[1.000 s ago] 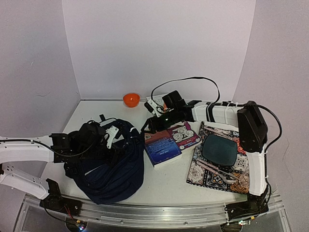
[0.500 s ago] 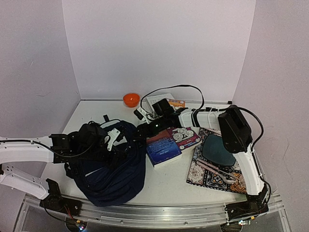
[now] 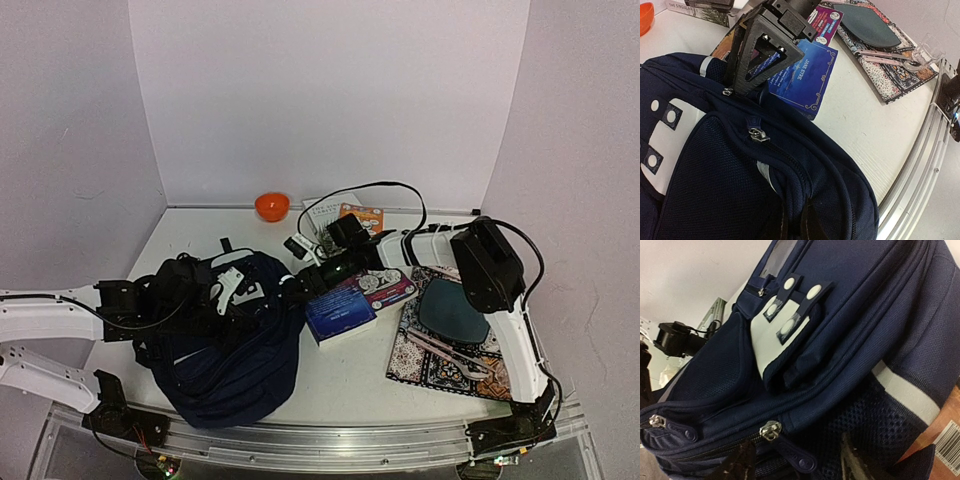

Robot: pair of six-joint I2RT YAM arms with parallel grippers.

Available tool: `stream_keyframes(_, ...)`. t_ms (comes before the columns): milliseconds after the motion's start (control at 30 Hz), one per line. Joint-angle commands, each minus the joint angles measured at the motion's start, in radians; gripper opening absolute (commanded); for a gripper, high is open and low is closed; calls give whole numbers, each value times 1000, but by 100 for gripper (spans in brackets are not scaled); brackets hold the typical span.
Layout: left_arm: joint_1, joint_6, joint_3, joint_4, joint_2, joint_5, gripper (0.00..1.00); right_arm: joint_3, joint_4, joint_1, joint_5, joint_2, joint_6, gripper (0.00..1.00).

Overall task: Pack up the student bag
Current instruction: Adjust the second largest pocket of the student bag.

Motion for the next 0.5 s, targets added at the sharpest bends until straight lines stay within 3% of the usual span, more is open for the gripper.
stream_keyframes(0, 4, 11, 32, 91, -30, -30, 0, 16, -96, 2, -136, -52, -53, 51)
stream_keyframes(467, 4, 3, 36, 91, -16, -14, 0, 58, -122, 4, -177, -49, -70, 25)
